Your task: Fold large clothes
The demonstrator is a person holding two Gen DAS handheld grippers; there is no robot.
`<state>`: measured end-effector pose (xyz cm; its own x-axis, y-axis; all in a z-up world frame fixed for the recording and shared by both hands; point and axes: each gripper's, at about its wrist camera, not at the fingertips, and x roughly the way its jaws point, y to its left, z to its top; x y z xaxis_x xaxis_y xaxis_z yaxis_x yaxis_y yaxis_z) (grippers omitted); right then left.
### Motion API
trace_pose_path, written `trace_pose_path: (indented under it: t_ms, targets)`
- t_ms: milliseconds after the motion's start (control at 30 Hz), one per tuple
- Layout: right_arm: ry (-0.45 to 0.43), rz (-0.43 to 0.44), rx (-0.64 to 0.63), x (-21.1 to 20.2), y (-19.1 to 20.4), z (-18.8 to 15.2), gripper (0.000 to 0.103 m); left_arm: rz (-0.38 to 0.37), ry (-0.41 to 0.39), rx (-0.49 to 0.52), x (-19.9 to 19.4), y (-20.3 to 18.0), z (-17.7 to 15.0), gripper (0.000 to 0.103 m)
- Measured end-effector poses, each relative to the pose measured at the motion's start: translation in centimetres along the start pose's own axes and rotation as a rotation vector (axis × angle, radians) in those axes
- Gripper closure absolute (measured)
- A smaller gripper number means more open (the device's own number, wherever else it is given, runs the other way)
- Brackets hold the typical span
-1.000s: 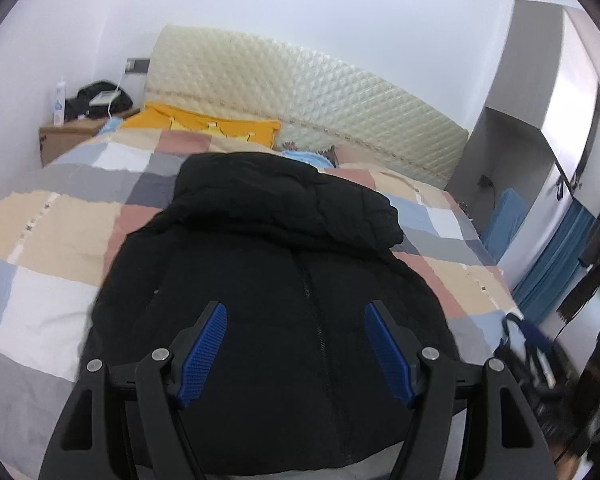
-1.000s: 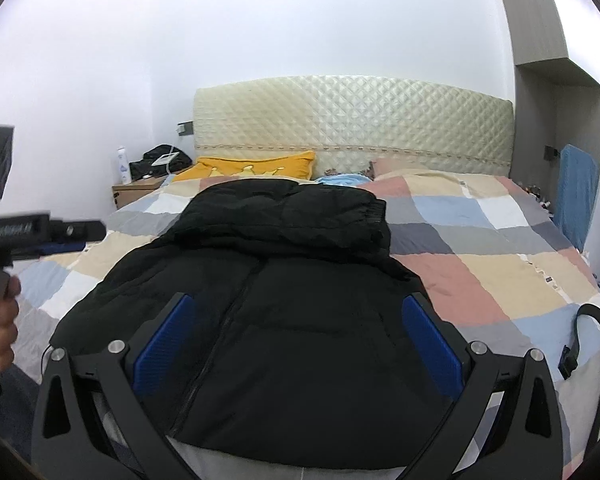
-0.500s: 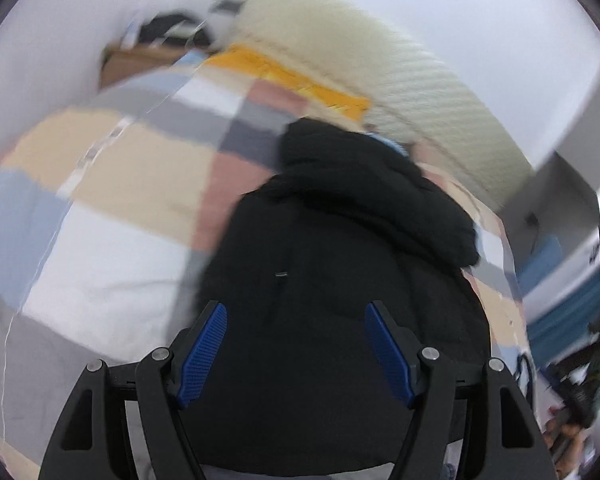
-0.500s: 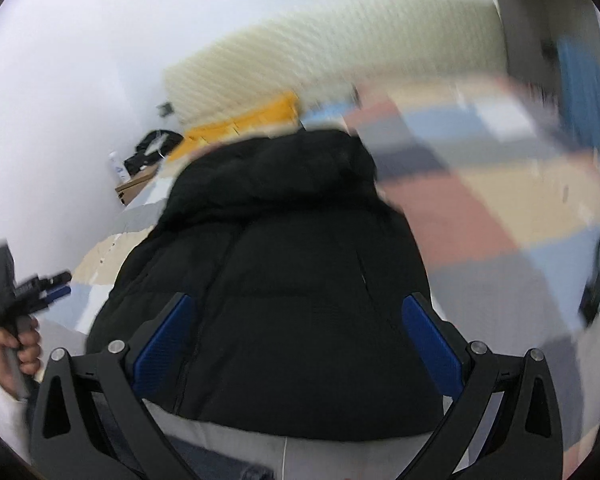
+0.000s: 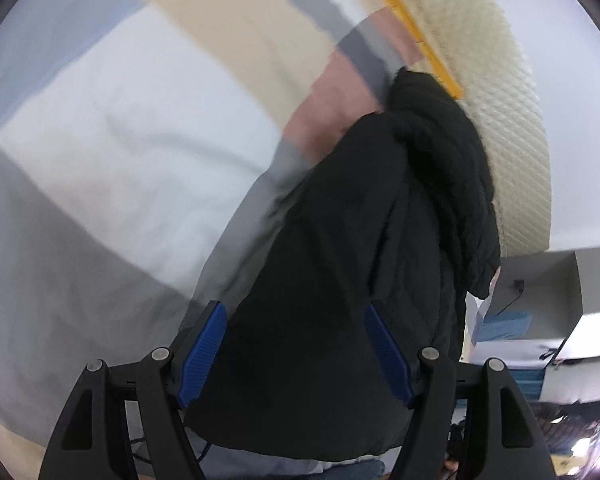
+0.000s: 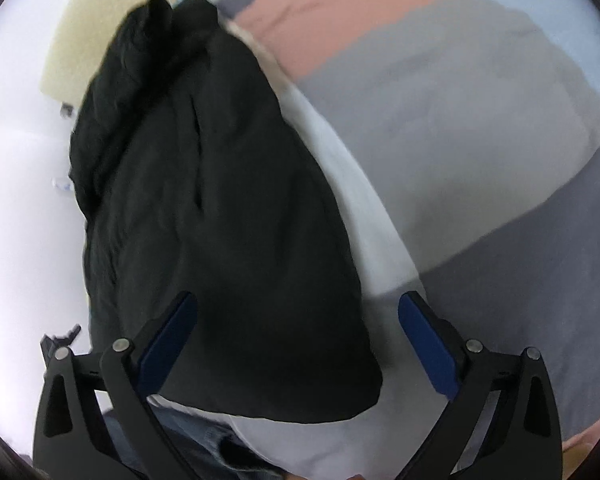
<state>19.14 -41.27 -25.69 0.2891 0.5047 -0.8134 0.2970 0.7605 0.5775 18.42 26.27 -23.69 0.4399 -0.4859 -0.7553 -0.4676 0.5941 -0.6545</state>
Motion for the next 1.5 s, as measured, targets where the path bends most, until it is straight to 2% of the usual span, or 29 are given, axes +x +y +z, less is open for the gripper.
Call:
trace_pose_path:
  t_ms: [167, 233, 267, 367, 433, 500, 600, 667, 733, 900, 967, 1033, 1067, 1100, 1133, 1167, 1200, 1233, 1300, 1367, 1500]
  targets:
    - [0.01, 0.07, 0.039, 0.8, -0.6, 0.2, 0.004, 0.046, 0.061, -0.048, 1.5, 1.2, -0.3, 0.032]
    - [0.019, 0.098, 0.005, 1.2, -0.2, 0.0, 0.01, 0.073, 0.052, -0.049, 1.6, 1.2, -0.4, 0.032]
    - [0.022, 0.095, -0.013, 1.1, 0.1, -0.1, 0.017, 0.077, 0.045, -0.046, 1.6, 1.2, -0.5, 0.032]
    - [0.022, 0.084, -0.071, 1.2, 1.1, -0.2, 0.021, 0.096, 0.043, -0.024, 1.9, 1.0, -0.6, 0.032]
    - [0.023, 0.086, -0.103, 1.3, 1.9, -0.3, 0.032, 0.097, 0.059, -0.017, 2.2, 1.0, -0.7, 0.032]
    - [0.015, 0.119, -0.136, 1.0, 2.7, -0.4, 0.061, 0.098, 0.075, -0.011, 2.8, 0.6, -0.7, 0.032]
    - [-0.012, 0.152, -0.199, 0.2, 4.1, -0.6, 0.077, 0.078, 0.098, -0.008, 3.4, 0.5, -0.8, 0.033]
    - [-0.033, 0.175, -0.232, -0.2, 4.9, -0.7, 0.078, 0.069, 0.105, 0.001, 3.4, 0.4, -0.9, 0.038]
    - [-0.047, 0.169, -0.243, -0.7, 5.0, -1.0, 0.078, 0.058, 0.103, 0.016, 3.3, 0.3, -1.0, 0.047]
    - [-0.033, 0.134, -0.219, 0.2, 4.8, -0.6, 0.076, 0.021, 0.091, 0.051, 2.8, -0.5, -1.3, 0.081]
    - [-0.02, 0.128, -0.209, 0.5, 4.6, -0.5, 0.075, 0.015, 0.079, 0.084, 2.5, -1.2, -1.4, 0.086]
    - [-0.013, 0.13, -0.191, 0.7, 4.4, -0.4, 0.071, 0.021, 0.073, 0.107, 2.4, -1.6, -1.5, 0.087]
    - [-0.011, 0.132, -0.186, 0.7, 4.3, -0.4, 0.065, 0.022, 0.076, 0.109, 2.5, -1.7, -1.5, 0.087]
    - [-0.003, 0.142, -0.176, 0.9, 4.2, -0.3, 0.05, 0.022, 0.079, 0.105, 2.5, -1.6, -1.5, 0.087]
    - [0.01, 0.164, -0.167, 1.2, 4.2, -0.4, 0.041, 0.019, 0.086, 0.094, 2.6, -1.5, -1.4, 0.086]
    - [0.023, 0.183, -0.169, 1.3, 4.2, -0.5, 0.027, 0.016, 0.09, 0.085, 2.8, -1.4, -1.4, 0.084]
    - [0.037, 0.192, -0.182, 1.5, 4.5, -0.7, 0.021, 0.022, 0.097, 0.069, 3.0, -1.2, -1.3, 0.079]
    - [0.047, 0.179, -0.204, 1.8, 5.0, -0.8, 0.02, 0.031, 0.101, 0.057, 3.1, -0.8, -1.1, 0.075]
    - [0.061, 0.156, -0.227, 2.2, 5.4, -0.9, 0.019, 0.063, 0.113, 0.024, 3.5, -0.3, -1.0, 0.051]
    - [0.07, 0.154, -0.196, 2.5, 4.8, -0.8, 0.019, 0.097, 0.126, -0.001, 3.6, 0.1, -1.0, 0.037]
    - [0.091, 0.142, -0.134, 3.2, 3.4, -0.7, 0.02, 0.077, 0.164, -0.027, 4.1, 0.6, -0.9, 0.034]
